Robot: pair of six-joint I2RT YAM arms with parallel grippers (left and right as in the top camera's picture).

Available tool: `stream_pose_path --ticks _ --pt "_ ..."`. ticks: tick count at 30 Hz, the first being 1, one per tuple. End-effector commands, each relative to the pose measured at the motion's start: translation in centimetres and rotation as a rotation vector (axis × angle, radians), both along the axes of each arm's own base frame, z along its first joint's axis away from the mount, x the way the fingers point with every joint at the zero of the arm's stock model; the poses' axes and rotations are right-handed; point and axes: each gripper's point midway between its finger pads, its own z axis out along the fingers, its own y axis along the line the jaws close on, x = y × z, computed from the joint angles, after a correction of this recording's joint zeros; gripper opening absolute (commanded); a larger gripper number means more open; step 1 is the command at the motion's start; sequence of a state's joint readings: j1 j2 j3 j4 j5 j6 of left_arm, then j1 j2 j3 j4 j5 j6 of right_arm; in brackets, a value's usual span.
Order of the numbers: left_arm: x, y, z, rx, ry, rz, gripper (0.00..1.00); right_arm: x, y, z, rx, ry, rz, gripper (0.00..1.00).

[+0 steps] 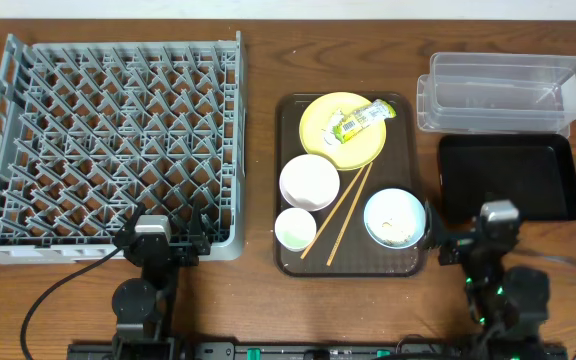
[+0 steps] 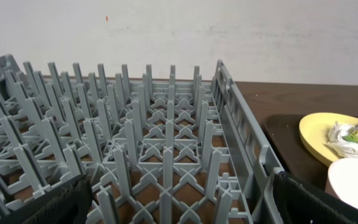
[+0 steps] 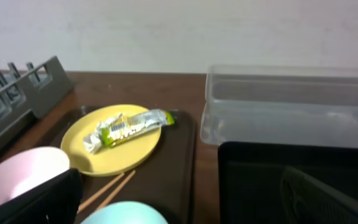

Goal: Sort waste into correct bins and load items into the dishwasher rack
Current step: 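Reach the right gripper to the yellow plate and grasp the snack wrapper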

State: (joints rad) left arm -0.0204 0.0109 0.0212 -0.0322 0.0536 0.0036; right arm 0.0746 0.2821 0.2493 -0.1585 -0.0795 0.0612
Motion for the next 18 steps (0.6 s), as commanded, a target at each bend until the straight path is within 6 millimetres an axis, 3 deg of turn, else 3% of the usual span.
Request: stream_pose_path --ticks 1,7,13,16,18 --pt "-0.1 -0.1 -1.5 0.01 0.046 -0.011 0.94 1.4 0.3 2.9 0.016 0.055 0.011 0.99" --pt "-0.1 -0.1 -1.5 0.01 0.045 -0.011 0.94 5.8 1.4 4.9 -0.025 0.313 0.054 0.99" --pt "-0.1 -0.1 -1.5 0.01 0.045 -0.011 0.94 9.7 3.5 4.2 -0.095 0.626 0.123 0.99" --pt "-0.1 -0.1 -1.5 0.01 0.045 -0.011 0.94 12.0 4.3 3.9 -0.127 0.69 0.149 0.99" --pt "-0.1 -0.1 -1.5 0.01 0.045 -0.011 0.94 13.6 5.6 4.1 -0.059 0.691 0.18 0.99"
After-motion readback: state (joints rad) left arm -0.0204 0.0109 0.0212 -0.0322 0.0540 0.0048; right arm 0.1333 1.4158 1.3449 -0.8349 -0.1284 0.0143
